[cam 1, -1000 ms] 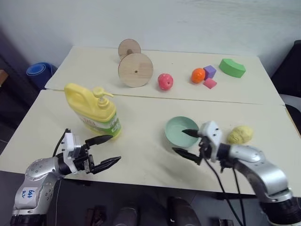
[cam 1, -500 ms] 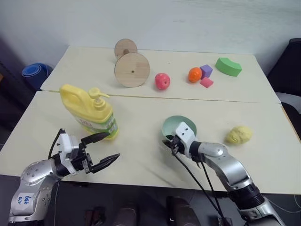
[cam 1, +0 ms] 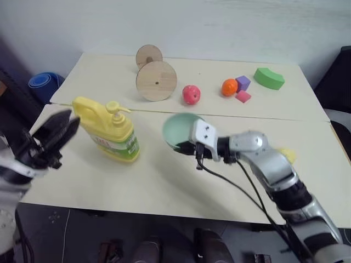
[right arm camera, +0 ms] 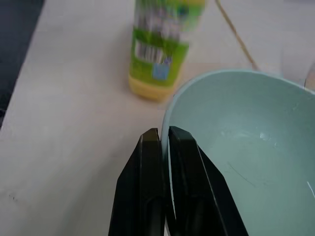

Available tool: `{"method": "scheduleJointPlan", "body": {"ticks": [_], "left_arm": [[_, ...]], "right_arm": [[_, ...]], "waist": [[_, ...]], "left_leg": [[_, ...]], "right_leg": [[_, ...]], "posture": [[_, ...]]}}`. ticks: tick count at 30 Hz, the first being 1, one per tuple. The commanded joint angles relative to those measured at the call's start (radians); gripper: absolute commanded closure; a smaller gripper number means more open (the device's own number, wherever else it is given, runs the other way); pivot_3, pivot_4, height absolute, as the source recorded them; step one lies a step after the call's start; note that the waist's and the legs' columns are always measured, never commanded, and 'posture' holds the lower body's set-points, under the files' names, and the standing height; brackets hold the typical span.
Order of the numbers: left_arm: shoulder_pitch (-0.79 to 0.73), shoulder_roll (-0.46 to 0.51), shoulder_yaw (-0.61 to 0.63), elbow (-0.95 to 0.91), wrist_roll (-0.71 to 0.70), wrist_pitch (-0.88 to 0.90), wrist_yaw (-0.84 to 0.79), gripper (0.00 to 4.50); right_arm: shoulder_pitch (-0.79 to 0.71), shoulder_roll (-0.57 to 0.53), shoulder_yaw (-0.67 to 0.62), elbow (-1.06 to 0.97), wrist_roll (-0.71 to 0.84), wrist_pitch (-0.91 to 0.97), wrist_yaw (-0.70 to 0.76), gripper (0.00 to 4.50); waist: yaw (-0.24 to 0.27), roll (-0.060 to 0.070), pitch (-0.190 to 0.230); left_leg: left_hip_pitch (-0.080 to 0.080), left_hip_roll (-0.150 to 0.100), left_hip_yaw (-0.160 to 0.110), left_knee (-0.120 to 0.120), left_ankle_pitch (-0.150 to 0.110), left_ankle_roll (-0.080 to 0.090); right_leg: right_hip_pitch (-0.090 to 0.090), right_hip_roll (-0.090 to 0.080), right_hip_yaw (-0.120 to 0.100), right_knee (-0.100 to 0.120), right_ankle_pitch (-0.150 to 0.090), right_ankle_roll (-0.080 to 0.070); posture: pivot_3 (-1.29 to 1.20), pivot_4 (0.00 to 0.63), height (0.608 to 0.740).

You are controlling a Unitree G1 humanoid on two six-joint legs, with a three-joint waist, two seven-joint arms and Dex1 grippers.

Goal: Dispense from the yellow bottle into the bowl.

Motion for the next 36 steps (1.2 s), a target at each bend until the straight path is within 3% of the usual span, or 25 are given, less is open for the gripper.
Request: {"method": "scheduleJointPlan", "body": {"ticks": [1, 3, 4, 13, 19, 36], "left_arm": [[-0.094, 0.054, -0.034, 0.066, 0.056, 0.0, -0.018, 3.81], [-0.166, 0.079, -0.086, 0.113, 0.107, 0.005, -0.033, 4.43], [-0.196, 0.088, -0.114, 0.128, 0.124, 0.013, -0.042, 4.48], [-0.358, 0.06, -0.296, 0.204, 0.264, 0.038, -0.067, 4.48], [-0.395, 0.043, -0.337, 0.249, 0.335, 0.052, -0.062, 4.48], [-0.307, 0.035, -0.437, 0.26, 0.451, 0.172, -0.001, 4.48]], "right_arm": [[-0.073, 0.018, 0.017, -0.031, 0.016, -0.027, 0.061, 4.5], [-0.118, 0.047, 0.021, -0.032, 0.026, -0.008, 0.07, 4.5], [-0.138, 0.071, 0.016, -0.032, 0.038, 0.0, 0.066, 4.5], [-0.261, 0.162, 0.067, 0.01, 0.034, 0.117, 0.065, 4.5], [-0.291, 0.175, 0.095, 0.018, 0.023, 0.182, 0.071, 4.5], [-0.327, 0.244, 0.067, 0.096, 0.044, 0.215, 0.026, 4.5]], "waist": [[-0.001, 0.0, 0.0], [-0.002, 0.0, 0.0], [-0.002, 0.0, 0.0], [-0.02, 0.0, 0.0], [-0.026, 0.0, 0.0], [-0.026, 0.003, -0.002]], "left_leg": [[0.0, 0.0, 0.0, -0.001, 0.0, 0.0], [0.0, 0.0, 0.0, -0.002, 0.0, 0.0], [-0.001, 0.0, 0.0, -0.002, 0.0, 0.0], [-0.004, 0.0, -0.002, 0.0, 0.0, -0.001], [-0.003, 0.0, -0.002, 0.0, 0.0, -0.002], [0.004, 0.0, -0.001, 0.0, 0.001, -0.002]], "right_leg": [[0.0, 0.0, -0.001, 0.002, 0.0, 0.0], [-0.001, 0.001, -0.005, 0.002, 0.0, 0.0], [-0.001, 0.0, -0.008, 0.002, 0.0, 0.0], [-0.003, -0.001, -0.012, 0.004, 0.0, 0.0], [-0.004, -0.001, -0.013, 0.006, 0.0, 0.0], [0.0, -0.002, -0.011, 0.009, 0.0, -0.001]], "posture": [[0.0, 0.15, 0.74], [0.0, 0.15, 0.74], [0.0, 0.15, 0.74], [0.0, 0.15, 0.74], [0.0, 0.15, 0.74], [0.0, 0.15, 0.74]]}}
